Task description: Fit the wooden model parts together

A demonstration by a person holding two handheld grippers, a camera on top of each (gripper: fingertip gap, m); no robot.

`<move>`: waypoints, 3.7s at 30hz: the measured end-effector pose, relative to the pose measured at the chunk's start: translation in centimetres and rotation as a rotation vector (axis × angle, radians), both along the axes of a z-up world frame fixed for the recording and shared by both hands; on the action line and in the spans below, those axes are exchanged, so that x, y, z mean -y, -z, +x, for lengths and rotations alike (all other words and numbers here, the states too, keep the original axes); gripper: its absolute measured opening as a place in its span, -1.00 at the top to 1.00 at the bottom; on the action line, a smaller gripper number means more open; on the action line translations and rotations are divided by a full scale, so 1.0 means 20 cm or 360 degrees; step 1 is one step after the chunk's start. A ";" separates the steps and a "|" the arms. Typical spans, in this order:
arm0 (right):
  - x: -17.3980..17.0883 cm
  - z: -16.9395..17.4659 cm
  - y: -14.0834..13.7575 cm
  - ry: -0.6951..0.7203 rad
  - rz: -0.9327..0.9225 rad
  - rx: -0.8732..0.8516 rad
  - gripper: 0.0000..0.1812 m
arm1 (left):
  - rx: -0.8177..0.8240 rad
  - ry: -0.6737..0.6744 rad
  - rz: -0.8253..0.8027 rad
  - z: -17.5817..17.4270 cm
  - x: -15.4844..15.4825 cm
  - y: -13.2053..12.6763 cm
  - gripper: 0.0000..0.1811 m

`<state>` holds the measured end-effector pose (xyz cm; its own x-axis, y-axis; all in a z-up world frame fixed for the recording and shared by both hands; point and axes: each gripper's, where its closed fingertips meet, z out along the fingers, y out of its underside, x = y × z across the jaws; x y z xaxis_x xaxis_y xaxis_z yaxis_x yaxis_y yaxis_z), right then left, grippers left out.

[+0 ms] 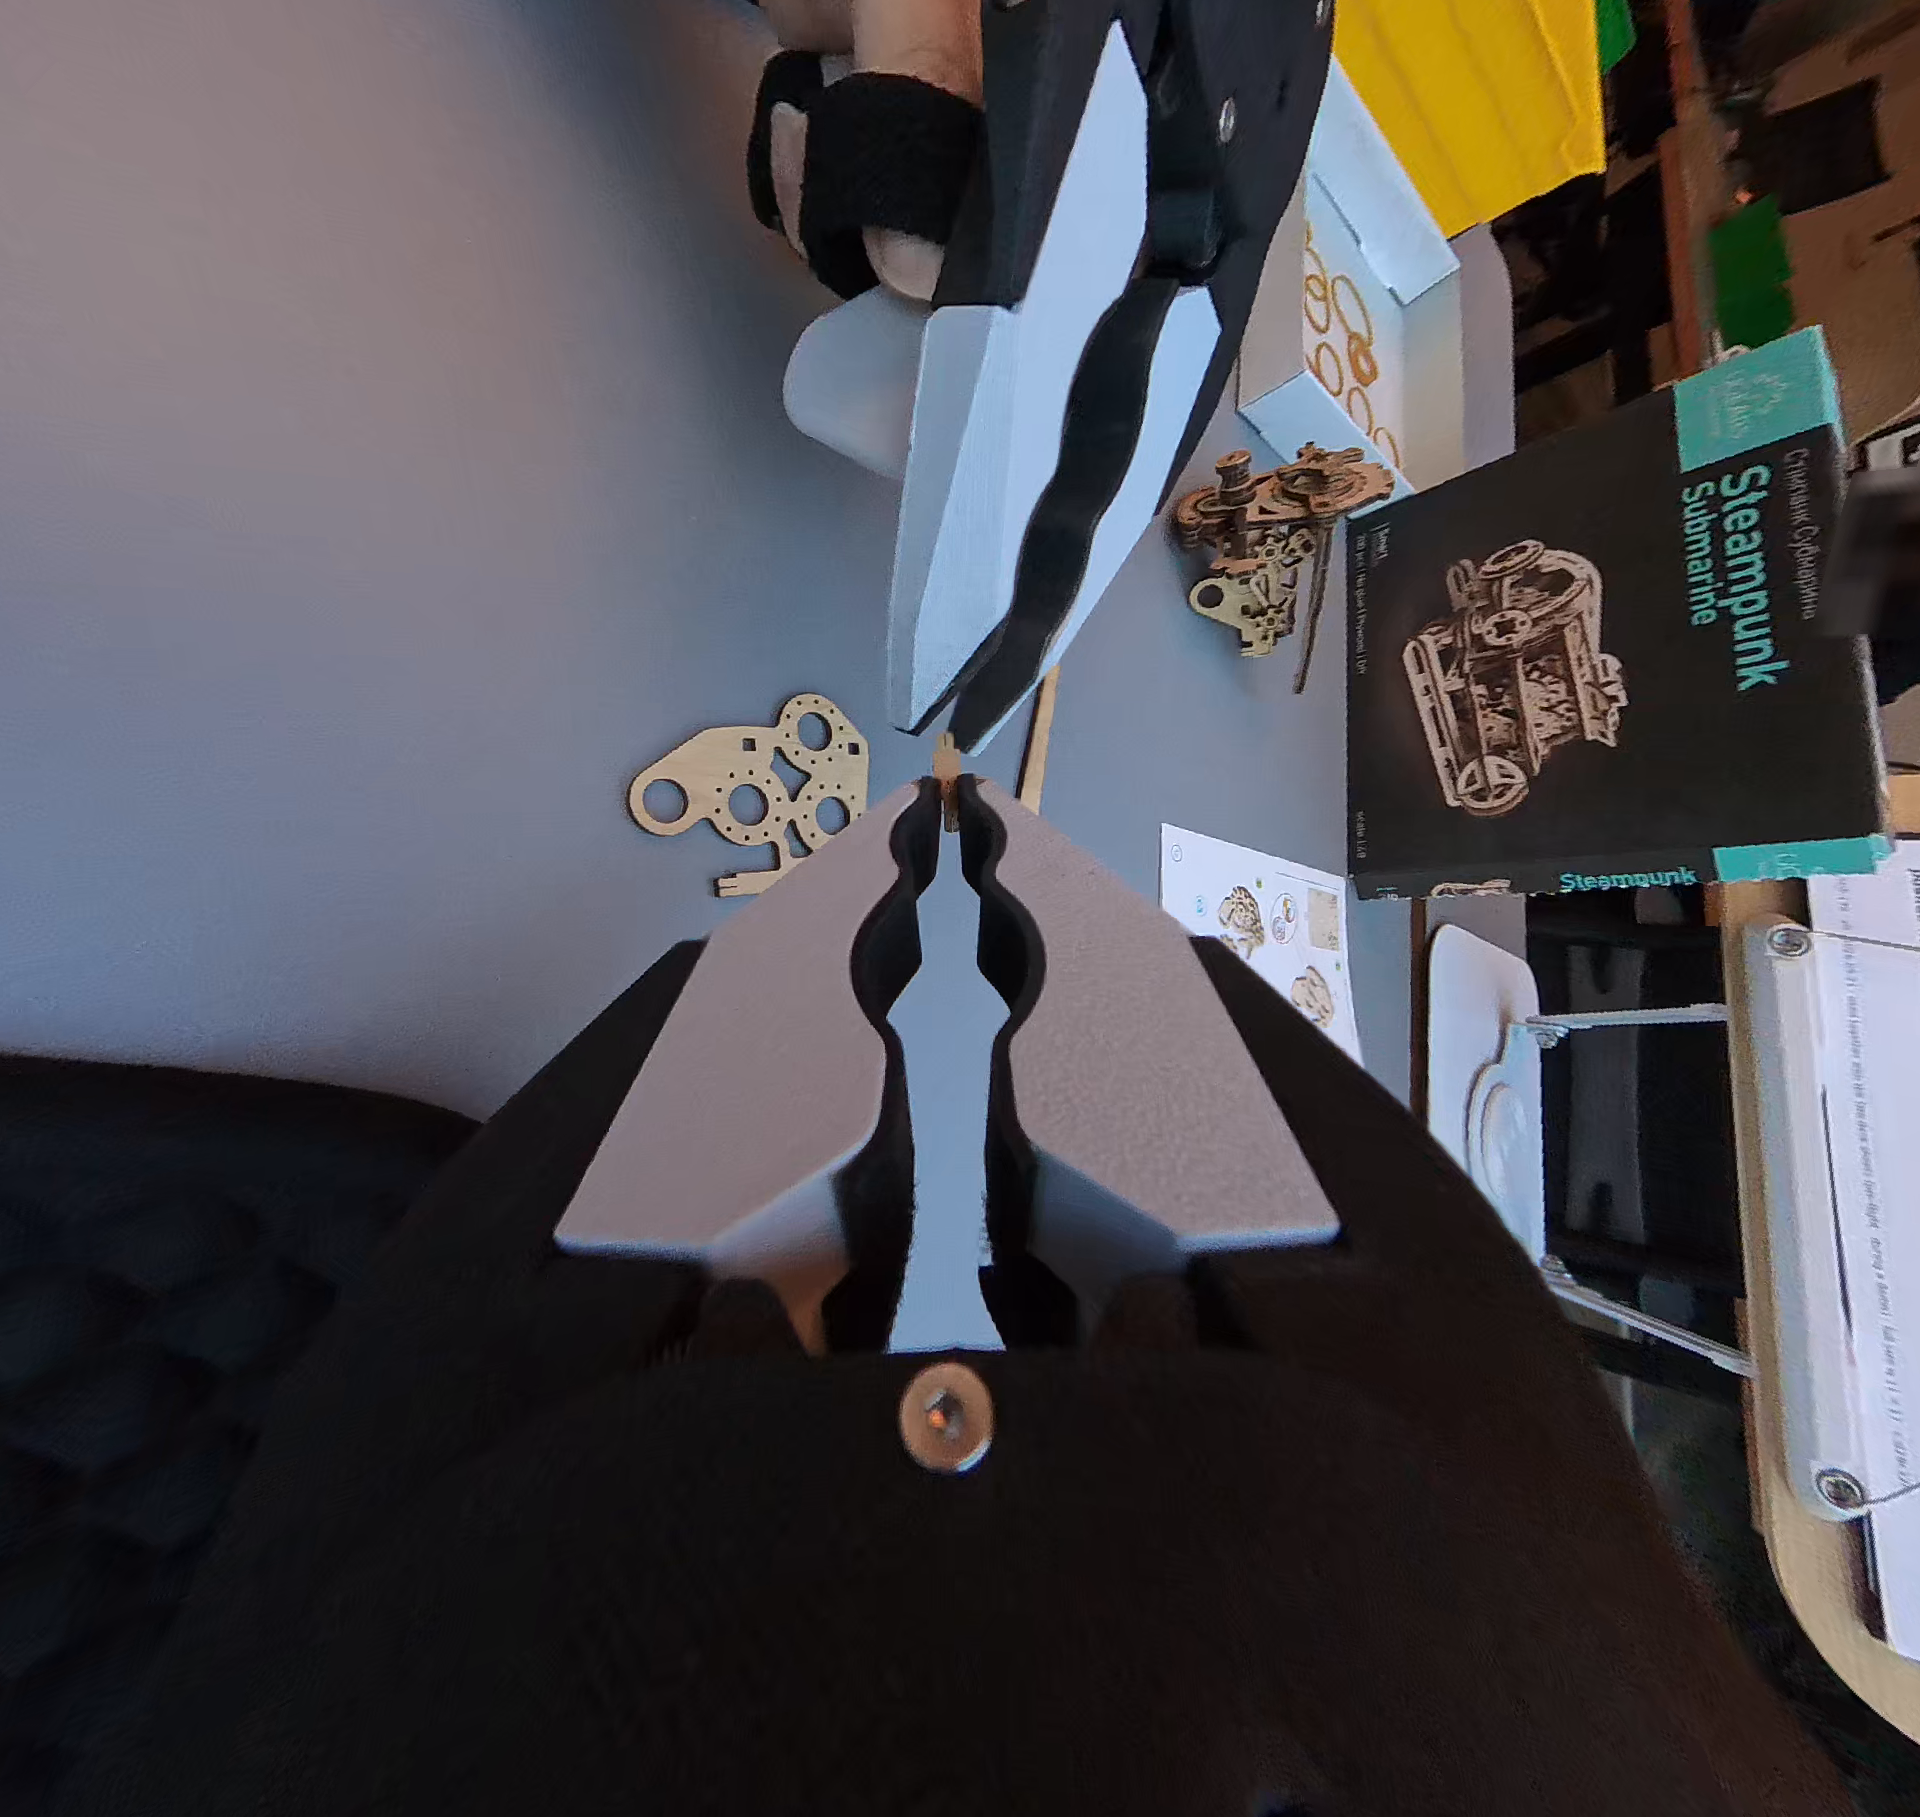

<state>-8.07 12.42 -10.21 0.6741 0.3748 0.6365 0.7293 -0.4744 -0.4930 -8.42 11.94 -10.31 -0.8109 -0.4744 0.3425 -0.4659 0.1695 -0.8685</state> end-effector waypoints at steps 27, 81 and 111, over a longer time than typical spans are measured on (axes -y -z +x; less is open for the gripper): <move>0.06 -0.14 -0.19 -0.0361 0.0576 -0.0480 0.87 | -0.0199 0.0313 -0.0440 -0.14 0.08 -0.14 1.00; 0.09 -0.25 -0.16 -0.0413 0.0486 -0.0599 0.98 | -0.0635 0.0618 -0.0702 -0.27 0.13 -0.14 1.00; 0.07 -0.10 -0.11 -0.0217 0.0582 -0.0579 0.98 | -0.0407 0.0381 -0.0576 -0.15 0.09 -0.09 0.97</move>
<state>-10.16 10.94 -7.94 0.8362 0.2721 0.4761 0.5234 -0.1370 -0.8410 -11.35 10.13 -8.41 -0.7511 -0.0992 0.6526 -0.6564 0.0066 -0.7544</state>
